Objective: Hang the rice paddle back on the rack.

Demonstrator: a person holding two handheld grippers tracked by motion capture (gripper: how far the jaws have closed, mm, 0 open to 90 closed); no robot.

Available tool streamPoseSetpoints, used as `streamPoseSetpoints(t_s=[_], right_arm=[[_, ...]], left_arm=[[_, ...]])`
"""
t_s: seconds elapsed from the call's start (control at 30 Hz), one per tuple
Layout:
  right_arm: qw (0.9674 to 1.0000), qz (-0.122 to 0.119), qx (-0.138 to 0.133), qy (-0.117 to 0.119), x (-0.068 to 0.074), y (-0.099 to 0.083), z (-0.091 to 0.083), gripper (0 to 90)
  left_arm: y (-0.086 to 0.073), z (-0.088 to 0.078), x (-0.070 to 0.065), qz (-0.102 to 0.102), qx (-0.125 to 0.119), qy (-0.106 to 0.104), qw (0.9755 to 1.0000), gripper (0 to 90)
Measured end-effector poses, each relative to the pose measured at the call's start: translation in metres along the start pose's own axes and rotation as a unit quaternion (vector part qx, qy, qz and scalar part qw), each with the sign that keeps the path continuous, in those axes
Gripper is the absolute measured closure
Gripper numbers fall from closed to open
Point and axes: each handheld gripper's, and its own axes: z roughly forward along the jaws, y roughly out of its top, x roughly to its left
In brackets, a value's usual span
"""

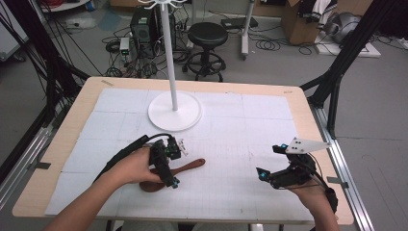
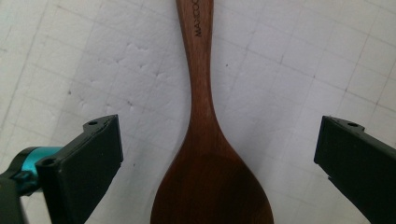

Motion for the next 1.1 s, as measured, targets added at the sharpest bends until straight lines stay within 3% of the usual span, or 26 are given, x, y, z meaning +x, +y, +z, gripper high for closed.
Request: streamPoseSetpoints(t_s=[0.27,0.53,0.7,0.8,0.9,1.1], right_arm=[[1.0,0.001,-0.001,-0.003,0.0,0.0,-0.001,0.5],[1.0,0.0,-0.002,-0.001,-0.001,0.0,-0.002,0.5],[1.0,0.001,-0.002,-0.001,-0.001,0.0,-0.002,0.5],[1.0,-0.001,-0.003,0.0,-0.001,0.0,-0.001,0.5],[1.0,-0.001,-0.003,0.0,0.0,0.0,-0.001,0.5],[1.0,-0.001,-0.002,0.001,0.0,0.0,-0.001,0.5]], left_arm=[[0.015,0.012,-0.001,0.006,0.037,0.002,0.9993,2.6],[0.02,0.022,0.0,-0.001,0.057,0.006,0.9984,8.3],[0.023,0.023,0.005,-0.003,0.077,-0.004,0.997,16.9],[0.025,0.024,0.005,-0.005,0.086,-0.014,0.9962,27.2],[0.027,0.025,0.006,-0.002,0.095,-0.014,0.9954,34.5],[0.028,0.028,0.007,-0.011,0.109,-0.006,0.9939,39.9]])
